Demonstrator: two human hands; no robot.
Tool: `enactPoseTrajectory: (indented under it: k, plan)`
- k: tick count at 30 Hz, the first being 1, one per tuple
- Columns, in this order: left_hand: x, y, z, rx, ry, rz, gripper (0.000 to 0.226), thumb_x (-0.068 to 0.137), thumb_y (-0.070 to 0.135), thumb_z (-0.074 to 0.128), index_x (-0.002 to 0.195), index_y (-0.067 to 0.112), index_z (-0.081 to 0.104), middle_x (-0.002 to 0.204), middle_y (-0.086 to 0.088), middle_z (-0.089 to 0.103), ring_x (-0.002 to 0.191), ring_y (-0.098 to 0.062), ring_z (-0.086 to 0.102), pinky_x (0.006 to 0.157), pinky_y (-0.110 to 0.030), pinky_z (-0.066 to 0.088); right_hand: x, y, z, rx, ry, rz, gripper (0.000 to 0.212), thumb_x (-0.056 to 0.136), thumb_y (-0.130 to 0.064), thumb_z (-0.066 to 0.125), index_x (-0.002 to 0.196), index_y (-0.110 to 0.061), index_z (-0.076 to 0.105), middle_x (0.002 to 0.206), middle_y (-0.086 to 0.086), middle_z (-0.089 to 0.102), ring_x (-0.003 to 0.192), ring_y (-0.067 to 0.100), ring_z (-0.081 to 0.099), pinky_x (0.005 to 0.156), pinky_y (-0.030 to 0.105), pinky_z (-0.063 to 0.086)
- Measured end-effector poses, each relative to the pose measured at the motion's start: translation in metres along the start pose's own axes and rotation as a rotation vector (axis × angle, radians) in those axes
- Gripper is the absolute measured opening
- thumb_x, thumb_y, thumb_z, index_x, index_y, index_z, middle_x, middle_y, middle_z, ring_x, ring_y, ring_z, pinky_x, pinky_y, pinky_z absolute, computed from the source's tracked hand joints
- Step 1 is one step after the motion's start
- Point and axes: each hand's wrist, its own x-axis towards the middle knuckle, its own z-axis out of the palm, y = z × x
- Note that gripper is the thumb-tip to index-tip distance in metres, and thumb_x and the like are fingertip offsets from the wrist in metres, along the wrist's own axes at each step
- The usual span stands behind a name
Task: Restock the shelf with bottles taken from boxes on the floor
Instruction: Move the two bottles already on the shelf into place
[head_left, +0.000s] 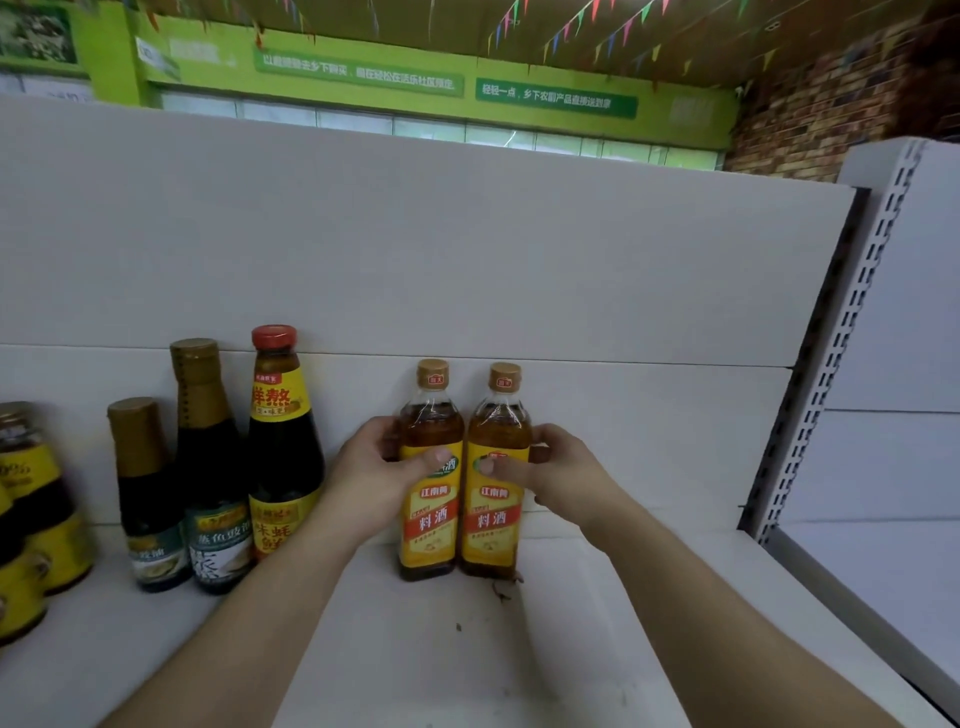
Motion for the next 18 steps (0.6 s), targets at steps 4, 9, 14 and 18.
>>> enactPoseTrajectory:
  k: [4,9,14,18]
  plan:
    - [-0.004,0.000,0.000,-0.006,-0.024,0.018,0.047,0.082,0.030,0.084,0.123,0.024,0.062,0.112,0.005,0.073,0.097,-0.016,0.072,0.085,-0.040,0.060,-0.006,0.000,0.002,0.033,-0.014,-0.032,0.046,0.084,-0.031,0.084,0.124,-0.024,0.063,0.104,-0.010,0.074,0.077,-0.001,0.070,0.051,0.009,0.047]
    - [-0.008,0.002,0.000,-0.026,-0.053,0.021,0.041,0.081,0.027,0.085,0.118,0.026,0.066,0.109,0.005,0.075,0.095,-0.017,0.074,0.087,-0.045,0.061,-0.015,0.002,0.001,0.085,-0.016,-0.044,0.034,0.084,-0.031,0.084,0.112,-0.034,0.063,0.100,-0.016,0.074,0.074,-0.005,0.071,0.052,0.008,0.049]
    - [-0.015,0.003,0.004,-0.038,-0.063,0.043,0.028,0.079,0.024,0.086,0.099,0.032,0.068,0.101,0.003,0.077,0.091,-0.018,0.075,0.087,-0.047,0.061,-0.028,0.004,-0.005,0.092,0.007,-0.054,0.030,0.086,-0.033,0.082,0.107,-0.039,0.063,0.101,-0.017,0.074,0.077,-0.004,0.072,0.053,0.008,0.050]
    - [-0.021,0.012,0.009,-0.040,-0.067,0.066,0.027,0.078,0.028,0.086,0.096,0.034,0.066,0.105,0.002,0.076,0.096,-0.019,0.074,0.090,-0.049,0.060,-0.041,0.007,-0.017,0.077,0.026,-0.058,0.027,0.086,-0.033,0.082,0.107,-0.038,0.066,0.101,-0.014,0.077,0.083,0.000,0.074,0.057,0.011,0.052]
